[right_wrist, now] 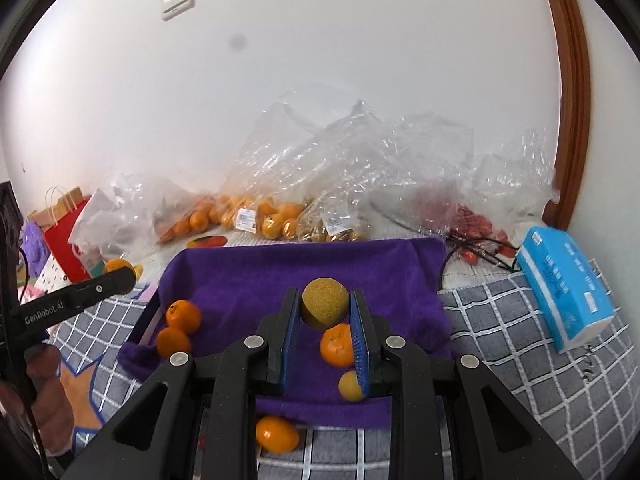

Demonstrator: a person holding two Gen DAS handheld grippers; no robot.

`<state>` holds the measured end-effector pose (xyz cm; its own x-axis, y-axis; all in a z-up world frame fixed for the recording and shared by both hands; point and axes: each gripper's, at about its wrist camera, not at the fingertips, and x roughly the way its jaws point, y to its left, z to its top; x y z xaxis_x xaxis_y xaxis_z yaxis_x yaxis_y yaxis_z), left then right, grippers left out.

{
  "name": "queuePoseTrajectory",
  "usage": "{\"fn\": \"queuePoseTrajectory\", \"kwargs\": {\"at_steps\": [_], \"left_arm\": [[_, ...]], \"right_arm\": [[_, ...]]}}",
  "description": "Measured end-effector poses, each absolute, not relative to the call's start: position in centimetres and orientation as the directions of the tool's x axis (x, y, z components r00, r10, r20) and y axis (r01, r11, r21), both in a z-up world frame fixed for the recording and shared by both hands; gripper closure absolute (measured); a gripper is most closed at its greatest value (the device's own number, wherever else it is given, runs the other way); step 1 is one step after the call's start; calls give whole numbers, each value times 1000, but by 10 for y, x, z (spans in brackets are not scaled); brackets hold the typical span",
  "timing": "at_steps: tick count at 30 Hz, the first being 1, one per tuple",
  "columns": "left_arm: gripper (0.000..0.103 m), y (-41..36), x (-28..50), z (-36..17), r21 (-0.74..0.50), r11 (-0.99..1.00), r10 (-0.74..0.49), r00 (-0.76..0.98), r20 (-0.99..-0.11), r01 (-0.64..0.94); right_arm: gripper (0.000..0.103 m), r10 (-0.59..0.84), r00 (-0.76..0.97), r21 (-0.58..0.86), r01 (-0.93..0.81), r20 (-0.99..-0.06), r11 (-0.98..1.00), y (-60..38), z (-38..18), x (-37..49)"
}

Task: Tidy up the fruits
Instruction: 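Carry both fruits over the towel and open the right gripper to drop the yellow fruit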

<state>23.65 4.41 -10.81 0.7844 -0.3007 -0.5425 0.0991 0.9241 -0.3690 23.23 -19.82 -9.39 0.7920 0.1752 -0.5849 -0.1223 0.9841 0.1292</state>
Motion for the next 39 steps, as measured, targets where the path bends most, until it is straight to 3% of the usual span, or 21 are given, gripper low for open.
{"fn": "queuePoseTrajectory", "kwargs": {"at_steps": [12, 19, 27, 39], "left_arm": [[69, 68, 233, -127, -490, 863, -377, 800, -467, 122], [69, 44, 239, -142, -454, 876, -405, 759, -510, 162], [69, 22, 242, -153, -432, 879, -435, 708, -556, 201], [69, -1, 237, -158, -369, 900, -422, 682, -598, 234]], "right_arm": [[79, 169, 767, 188, -64, -619, 980, -232, -123, 246], [79, 196, 706, 197, -81, -681, 977, -227, -146, 256], [79, 134, 664, 146, -37, -736, 989, -226, -162, 263], [78, 108, 654, 119, -28, -749, 993, -222, -167, 263]]}}
